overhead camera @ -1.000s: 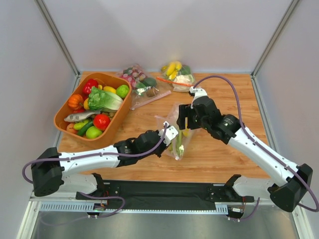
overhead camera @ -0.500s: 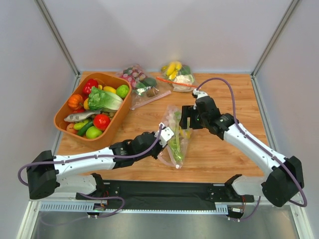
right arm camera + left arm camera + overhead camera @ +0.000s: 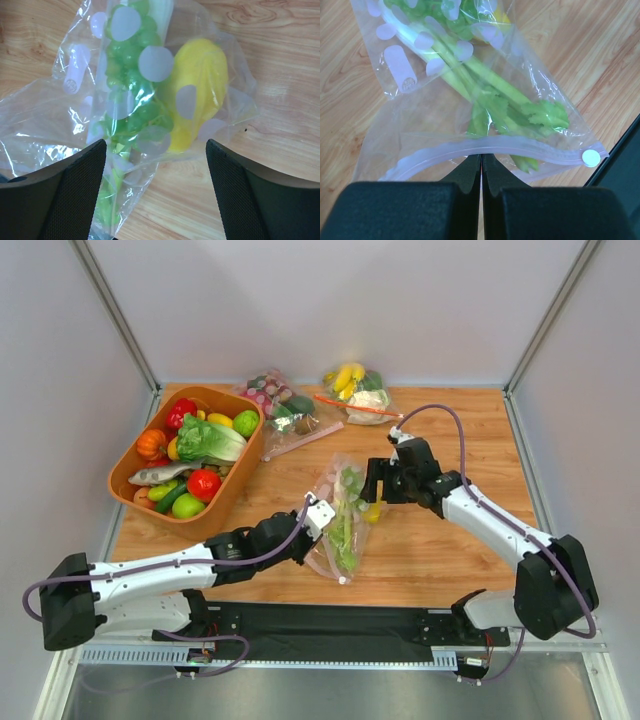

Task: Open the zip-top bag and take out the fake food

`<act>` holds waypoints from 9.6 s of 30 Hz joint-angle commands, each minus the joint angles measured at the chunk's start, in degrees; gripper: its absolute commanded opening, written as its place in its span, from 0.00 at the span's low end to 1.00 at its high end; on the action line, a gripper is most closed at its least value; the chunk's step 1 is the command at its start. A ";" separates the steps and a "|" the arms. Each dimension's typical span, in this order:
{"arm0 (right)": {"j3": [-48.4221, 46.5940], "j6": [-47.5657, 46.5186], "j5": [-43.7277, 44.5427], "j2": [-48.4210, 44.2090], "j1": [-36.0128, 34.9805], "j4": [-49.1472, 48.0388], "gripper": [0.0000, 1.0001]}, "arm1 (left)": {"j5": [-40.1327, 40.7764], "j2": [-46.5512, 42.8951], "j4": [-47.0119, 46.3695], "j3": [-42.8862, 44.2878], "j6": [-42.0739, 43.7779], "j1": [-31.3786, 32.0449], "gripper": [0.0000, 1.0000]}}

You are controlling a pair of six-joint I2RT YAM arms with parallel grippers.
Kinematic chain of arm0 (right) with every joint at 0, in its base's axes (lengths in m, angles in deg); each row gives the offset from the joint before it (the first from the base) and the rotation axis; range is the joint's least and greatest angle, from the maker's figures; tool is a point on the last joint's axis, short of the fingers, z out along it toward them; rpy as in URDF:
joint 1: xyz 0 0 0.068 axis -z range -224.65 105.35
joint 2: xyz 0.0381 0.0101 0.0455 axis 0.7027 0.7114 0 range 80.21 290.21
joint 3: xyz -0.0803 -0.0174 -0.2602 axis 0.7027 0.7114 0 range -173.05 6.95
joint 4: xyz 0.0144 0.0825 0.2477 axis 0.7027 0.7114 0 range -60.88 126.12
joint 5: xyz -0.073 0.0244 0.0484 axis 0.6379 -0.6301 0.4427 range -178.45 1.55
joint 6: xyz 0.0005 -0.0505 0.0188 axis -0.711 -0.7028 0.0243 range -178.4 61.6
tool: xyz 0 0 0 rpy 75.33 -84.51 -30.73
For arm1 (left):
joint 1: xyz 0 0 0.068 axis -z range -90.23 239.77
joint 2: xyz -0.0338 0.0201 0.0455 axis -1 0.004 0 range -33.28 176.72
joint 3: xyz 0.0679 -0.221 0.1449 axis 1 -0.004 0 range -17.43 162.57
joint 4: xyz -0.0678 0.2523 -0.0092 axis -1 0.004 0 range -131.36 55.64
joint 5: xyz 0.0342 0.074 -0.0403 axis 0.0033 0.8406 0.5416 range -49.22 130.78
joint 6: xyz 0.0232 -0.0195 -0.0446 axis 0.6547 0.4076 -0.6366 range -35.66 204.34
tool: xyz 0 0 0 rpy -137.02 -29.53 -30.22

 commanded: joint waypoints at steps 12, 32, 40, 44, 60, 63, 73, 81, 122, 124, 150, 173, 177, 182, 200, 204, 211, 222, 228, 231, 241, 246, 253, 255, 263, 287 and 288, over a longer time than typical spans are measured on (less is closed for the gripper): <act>1.89 -0.06 -11.44 8.39 2.63 -14.10 0.47 | 0.33 -1.29 0.46 -1.38 -1.58 -0.17 0.00; 3.99 1.52 -9.86 5.14 8.95 -12.34 0.00 | 1.56 -8.76 5.90 -5.25 -3.69 -0.17 0.00; 4.61 3.36 -10.13 5.23 11.59 -12.69 0.00 | -0.72 -11.31 7.22 -5.25 -4.48 -0.17 0.00; 4.87 4.07 -9.25 5.14 12.56 -12.69 0.00 | -1.17 -13.50 8.36 -3.76 -4.31 -0.17 0.00; 4.26 6.70 -9.33 6.29 12.65 -13.57 0.00 | -11.27 -9.30 2.32 -0.86 -8.34 2.20 0.00; 4.43 7.23 -9.34 5.94 11.95 -13.66 0.00 | -13.38 -4.82 -3.39 0.55 -9.58 2.90 0.02; 4.87 10.83 -7.58 4.44 8.08 -14.62 0.00 | -14.09 11.52 -3.68 6.17 -11.95 3.25 0.22; 3.64 9.87 -4.42 4.70 7.64 -12.52 0.00 | -6.02 9.44 3.69 6.53 -16.60 7.56 0.29; 1.45 13.38 -5.29 6.11 5.36 -11.90 0.00 | 4.19 20.15 -7.28 0.73 -23.11 4.13 0.86; 1.36 13.21 -5.55 6.02 5.27 -11.81 0.00 | 5.24 20.68 -7.01 0.55 -23.20 4.13 0.86; -1.28 7.14 2.00 7.96 11.24 -8.21 0.00 | -8.72 1.35 13.63 -0.42 -17.14 4.04 0.00; -2.25 5.39 1.83 9.98 13.18 -8.03 0.00 | -30.69 -15.35 44.65 17.94 -13.01 1.59 0.00; -2.60 5.03 2.27 10.06 13.26 -7.77 0.00 | -31.32 -17.20 52.12 26.28 -13.18 -0.35 0.00; -2.86 4.95 1.92 10.24 13.35 -7.68 0.00 | -29.39 -18.78 57.22 37.09 -12.83 -1.67 0.00; -2.42 5.47 -1.16 12.00 13.26 -9.96 0.00 | 8.92 -18.17 49.45 56.29 -3.35 -1.76 0.00; -2.42 5.47 -1.77 11.83 13.35 -10.05 0.00 | 19.28 -13.61 42.92 56.19 4.90 -1.84 0.00; -2.25 5.21 -3.18 11.82 13.35 -10.49 0.00 | 6.41 -6.66 36.23 57.42 6.60 -16.23 0.00; -1.37 4.77 -4.06 11.65 13.35 -10.58 0.00 | -15.04 3.80 28.50 58.30 1.94 -43.14 0.00; -0.93 4.77 -4.68 11.65 13.35 -11.11 0.00 | -16.37 8.72 25.16 59.09 1.94 -47.72 0.00; -1.02 4.77 -5.03 12.00 13.35 -11.19 0.00 | -16.02 10.04 25.06 59.09 2.29 -49.91 0.00; -1.72 4.77 -6.26 13.93 13.44 -11.63 0.00 | -14.18 8.99 24.46 53.21 1.32 -55.98 0.00; -1.46 4.51 -6.17 14.11 13.35 -11.63 0.00 | -12.26 8.90 23.14 50.39 1.06 -57.74 0.00; -1.63 4.51 -6.26 14.64 13.44 -11.63 0.00 | -10.39 8.82 22.25 49.86 1.15 -59.84 0.00; -1.72 4.42 -6.26 14.81 13.35 -11.63 0.00 | -10.48 8.64 22.25 49.77 1.32 -60.20 0.00; -2.33 4.42 -6.87 16.31 13.35 -11.72 0.00 | -8.99 11.27 20.85 48.81 3.16 -61.08 0.00; -3.39 4.24 -6.61 16.40 13.35 -10.49 0.00 | -13.65 22.79 16.28 46.78 -0.70 -59.68 0.12; -3.21 4.24 -6.61 16.22 13.35 -10.40 0.00 | -13.65 22.53 15.84 46.78 -0.44 -58.20 0.14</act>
